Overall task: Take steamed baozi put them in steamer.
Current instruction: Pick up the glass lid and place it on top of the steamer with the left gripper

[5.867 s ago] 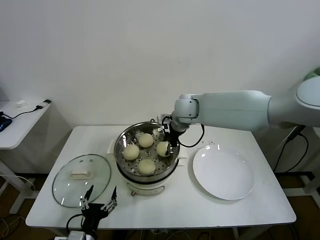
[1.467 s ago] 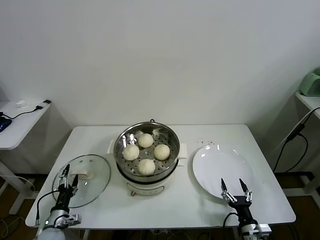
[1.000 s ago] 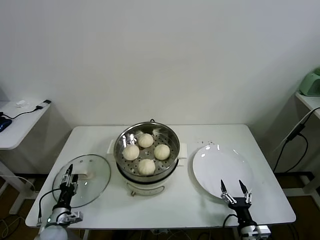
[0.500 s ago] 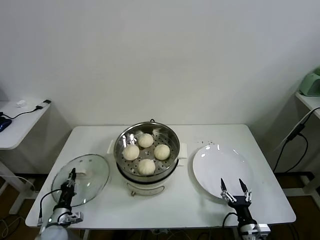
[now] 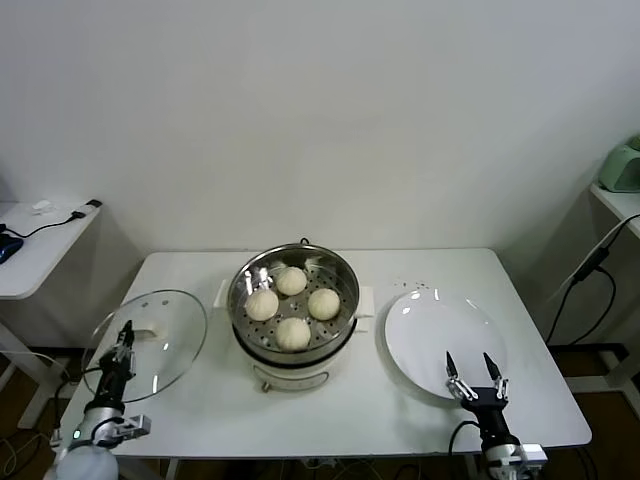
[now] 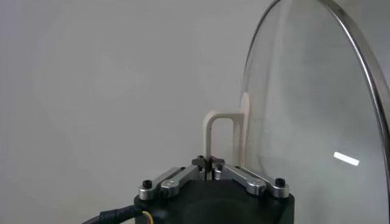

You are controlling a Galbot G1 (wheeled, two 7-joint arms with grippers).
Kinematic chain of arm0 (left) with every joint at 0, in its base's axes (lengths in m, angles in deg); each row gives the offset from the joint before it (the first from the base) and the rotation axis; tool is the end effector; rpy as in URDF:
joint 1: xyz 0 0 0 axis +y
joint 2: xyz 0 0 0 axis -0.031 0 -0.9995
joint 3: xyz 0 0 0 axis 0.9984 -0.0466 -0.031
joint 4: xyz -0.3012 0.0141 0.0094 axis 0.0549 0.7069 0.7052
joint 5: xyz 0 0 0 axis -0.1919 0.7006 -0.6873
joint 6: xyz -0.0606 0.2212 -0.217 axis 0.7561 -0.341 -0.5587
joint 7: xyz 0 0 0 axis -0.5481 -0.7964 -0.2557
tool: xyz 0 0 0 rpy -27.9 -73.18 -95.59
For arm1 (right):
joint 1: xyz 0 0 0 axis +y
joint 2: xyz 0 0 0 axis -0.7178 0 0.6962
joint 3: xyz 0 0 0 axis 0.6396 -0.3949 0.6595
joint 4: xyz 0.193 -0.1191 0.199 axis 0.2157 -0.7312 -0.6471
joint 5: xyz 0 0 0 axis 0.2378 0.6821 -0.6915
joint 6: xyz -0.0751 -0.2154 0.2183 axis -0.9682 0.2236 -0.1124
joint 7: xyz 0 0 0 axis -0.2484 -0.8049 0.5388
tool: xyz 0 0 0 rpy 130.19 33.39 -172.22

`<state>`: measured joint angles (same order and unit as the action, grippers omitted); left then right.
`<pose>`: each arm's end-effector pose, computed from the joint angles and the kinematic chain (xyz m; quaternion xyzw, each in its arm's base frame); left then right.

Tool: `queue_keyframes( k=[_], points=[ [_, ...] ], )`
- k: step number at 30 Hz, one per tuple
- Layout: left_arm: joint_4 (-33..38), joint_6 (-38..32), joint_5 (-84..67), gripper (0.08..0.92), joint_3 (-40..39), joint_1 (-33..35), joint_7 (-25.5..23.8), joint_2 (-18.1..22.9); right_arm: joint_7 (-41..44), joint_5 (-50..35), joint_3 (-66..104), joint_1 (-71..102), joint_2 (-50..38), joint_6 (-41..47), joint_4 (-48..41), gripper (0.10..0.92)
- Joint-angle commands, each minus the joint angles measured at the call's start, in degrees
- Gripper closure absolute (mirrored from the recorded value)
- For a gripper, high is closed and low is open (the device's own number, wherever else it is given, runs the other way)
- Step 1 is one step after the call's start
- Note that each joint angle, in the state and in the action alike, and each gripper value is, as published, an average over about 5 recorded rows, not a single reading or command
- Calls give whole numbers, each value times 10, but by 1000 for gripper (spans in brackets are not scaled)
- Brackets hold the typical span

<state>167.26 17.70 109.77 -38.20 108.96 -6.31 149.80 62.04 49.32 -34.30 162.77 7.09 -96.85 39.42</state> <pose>0.2028 0.1749 -0.3499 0.0763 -0.7235 -0.6848 0.0433 0.1619 -0.0928 -0.3756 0.0114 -0.9981 -0.0531 0.0289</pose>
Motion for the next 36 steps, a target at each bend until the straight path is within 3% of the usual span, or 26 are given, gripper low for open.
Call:
queue_keyframes(
  k=[1, 4, 8, 16, 26, 36],
  points=[
    [236, 121, -88, 868, 60, 81, -150, -74, -13, 19, 2, 0, 2, 6, 8, 203],
    [284, 170, -92, 868, 60, 74, -197, -80, -21, 32, 4, 0, 4, 10, 10, 202],
    [337, 222, -55, 868, 21, 39, -239, -58, -29, 43, 7, 2, 5, 13, 10, 203],
    [382, 329, 105, 868, -168, -47, -298, -3, -27, 61, 6, 7, 9, -6, 9, 203],
    [355, 387, 242, 868, -349, -123, -352, 83, -30, 62, 5, 11, 14, -43, 0, 203],
    [266, 405, 282, 868, -421, -192, -348, 156, -32, 60, 7, 17, 16, -59, -2, 203]
  ],
)
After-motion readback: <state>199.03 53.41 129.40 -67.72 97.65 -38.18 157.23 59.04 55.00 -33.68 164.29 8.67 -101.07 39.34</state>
